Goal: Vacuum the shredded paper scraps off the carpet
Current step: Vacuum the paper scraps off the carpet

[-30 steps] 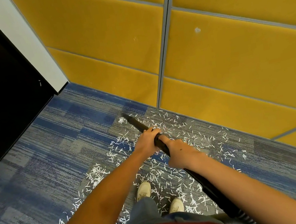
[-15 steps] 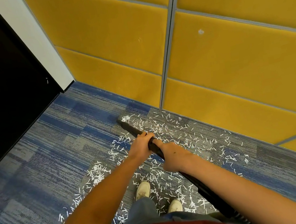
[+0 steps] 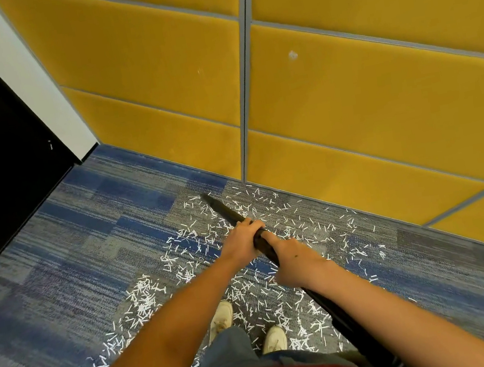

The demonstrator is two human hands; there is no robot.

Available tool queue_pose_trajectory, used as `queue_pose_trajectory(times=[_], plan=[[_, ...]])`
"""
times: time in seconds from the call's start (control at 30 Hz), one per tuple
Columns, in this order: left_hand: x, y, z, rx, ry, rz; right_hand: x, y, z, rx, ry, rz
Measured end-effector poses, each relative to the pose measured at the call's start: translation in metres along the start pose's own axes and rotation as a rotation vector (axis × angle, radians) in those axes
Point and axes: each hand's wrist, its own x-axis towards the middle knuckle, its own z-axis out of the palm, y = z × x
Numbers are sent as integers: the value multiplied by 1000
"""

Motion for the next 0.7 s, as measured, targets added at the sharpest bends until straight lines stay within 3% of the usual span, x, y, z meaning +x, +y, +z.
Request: queue_pose_trajectory(times=[0.7], plan=[[-45,-22,-1,18,132,-176,-2,-18,17,-84,-44,-137]])
